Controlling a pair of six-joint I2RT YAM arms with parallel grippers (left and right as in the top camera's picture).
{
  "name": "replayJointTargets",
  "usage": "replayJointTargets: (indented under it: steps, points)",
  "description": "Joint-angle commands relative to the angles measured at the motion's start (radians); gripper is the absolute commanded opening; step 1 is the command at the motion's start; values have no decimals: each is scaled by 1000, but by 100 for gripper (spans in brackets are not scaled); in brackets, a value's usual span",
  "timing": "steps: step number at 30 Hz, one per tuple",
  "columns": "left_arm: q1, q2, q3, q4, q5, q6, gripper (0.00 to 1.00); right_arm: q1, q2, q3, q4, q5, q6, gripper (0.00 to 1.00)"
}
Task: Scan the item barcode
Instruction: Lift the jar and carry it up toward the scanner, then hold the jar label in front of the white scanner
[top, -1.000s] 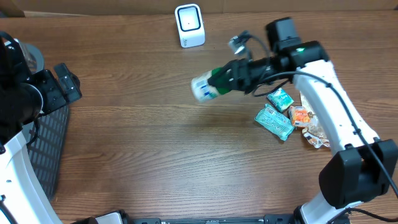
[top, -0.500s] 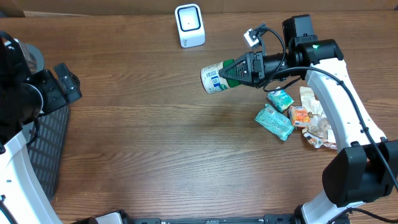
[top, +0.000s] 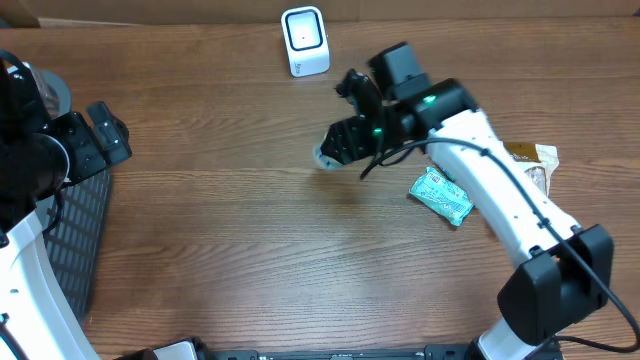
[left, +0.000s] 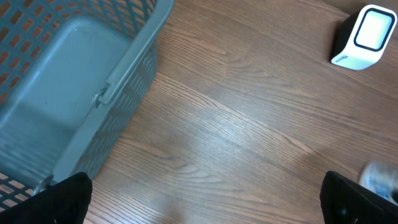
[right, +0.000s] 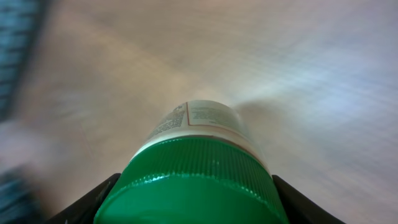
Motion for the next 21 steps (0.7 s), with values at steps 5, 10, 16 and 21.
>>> replayJointTargets:
  steps: [5,10,16,21]
  points:
    - [3,3,6,1,4,19,100,93,50,34,360,671,-96,50]
    - [3,3,6,1,4,19,100,93,135,34,671,671,-391,45]
    - [3,3,6,1,4,19,100,92,260,34,950,671,-797,45]
    - [3,3,6,1,4,19,100,91,349,34,1187,671,-999,40]
